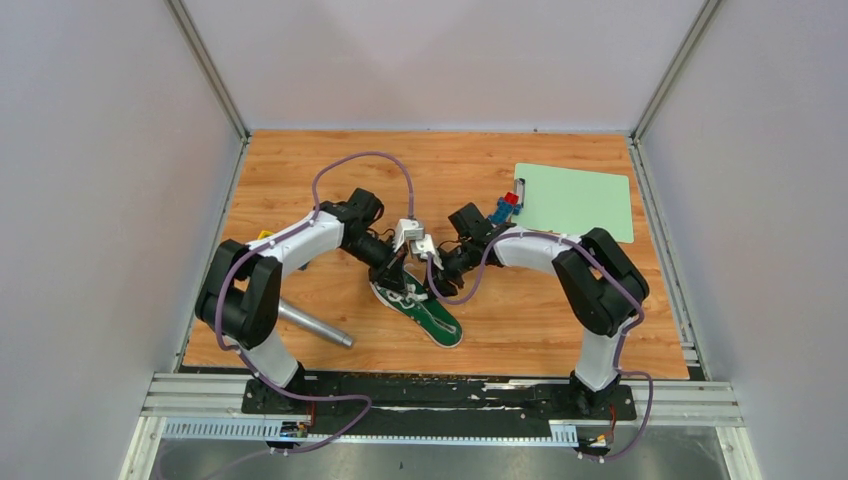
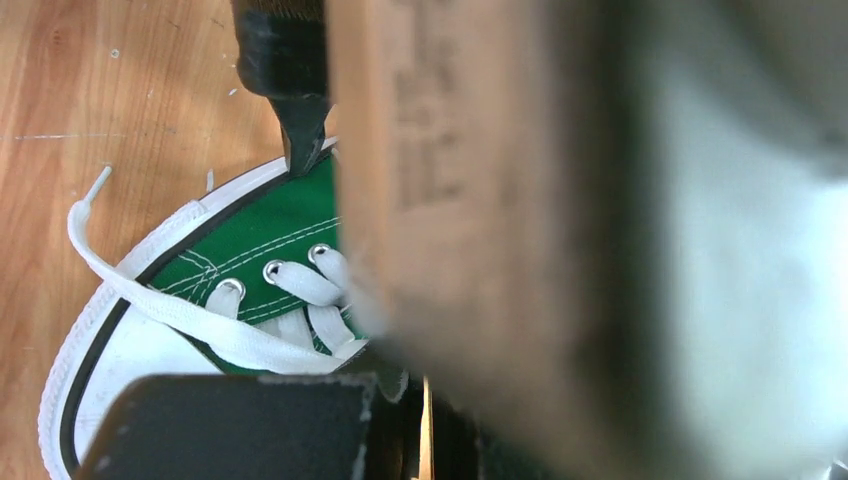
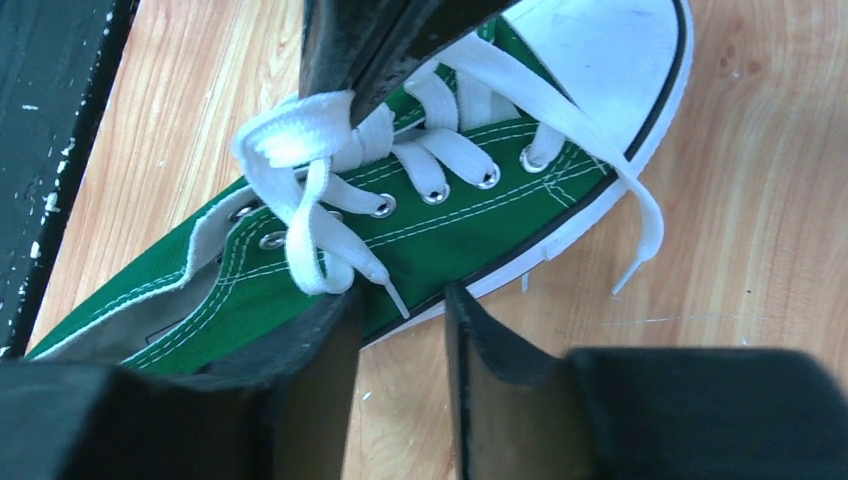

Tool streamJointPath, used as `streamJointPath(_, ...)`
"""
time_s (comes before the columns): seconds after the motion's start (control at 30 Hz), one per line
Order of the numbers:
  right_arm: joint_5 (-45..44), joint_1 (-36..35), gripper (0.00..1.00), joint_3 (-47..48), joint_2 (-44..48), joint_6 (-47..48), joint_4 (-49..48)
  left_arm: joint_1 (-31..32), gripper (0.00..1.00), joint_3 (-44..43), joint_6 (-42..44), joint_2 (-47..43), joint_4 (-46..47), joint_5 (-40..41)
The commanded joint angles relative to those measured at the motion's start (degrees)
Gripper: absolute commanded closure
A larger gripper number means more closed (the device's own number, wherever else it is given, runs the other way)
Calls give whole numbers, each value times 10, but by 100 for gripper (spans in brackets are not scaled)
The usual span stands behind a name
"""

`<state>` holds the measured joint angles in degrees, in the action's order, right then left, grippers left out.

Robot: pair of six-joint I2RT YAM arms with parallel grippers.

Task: Tie the shoes
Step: Cross the shoelace with the shoelace.

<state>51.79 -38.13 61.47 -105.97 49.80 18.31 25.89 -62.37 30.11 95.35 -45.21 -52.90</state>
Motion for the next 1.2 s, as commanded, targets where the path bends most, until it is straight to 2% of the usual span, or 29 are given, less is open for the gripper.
streamJointPath(0.0,26,-6,73,26,-21,1,18,3,100,11,4,-25,24,16)
streamJointPath(0.07,23,-6,86,31,-28,-2,24,4,100,14,4,-27,29,20)
streamJointPath(0.2,7,10,100,25,-11,-12,25,4,100,14,0,-34,32,26)
streamJointPath(0.27,5,29,100,19,5,-20,25,4,97,14,-6,-41,34,29)
streamJointPath(0.33,5,52,100,12,21,-29,25,4,89,13,-12,-48,38,34)
streamJointPath(0.37,4,63,100,8,29,-34,25,4,81,12,-16,-52,38,39)
streamJointPath(0.43,3,82,100,0,43,-41,26,4,71,10,-20,-57,36,46)
streamJointPath(0.5,0,93,100,-14,59,-47,26,4,65,10,-20,-60,34,50)
streamJointPath(0.7,-12,96,100,-27,80,-72,27,4,57,11,-14,-70,25,60)
streamJointPath(0.83,-8,85,88,-28,77,-64,18,4,58,6,3,-75,10,64)
streamJointPath(0.93,-9,66,77,3,43,-60,18,4,58,6,9,-75,9,68)
streamJointPath(1.17,57,33,64,83,-35,-43,65,3,54,-14,32,-85,-40,70)
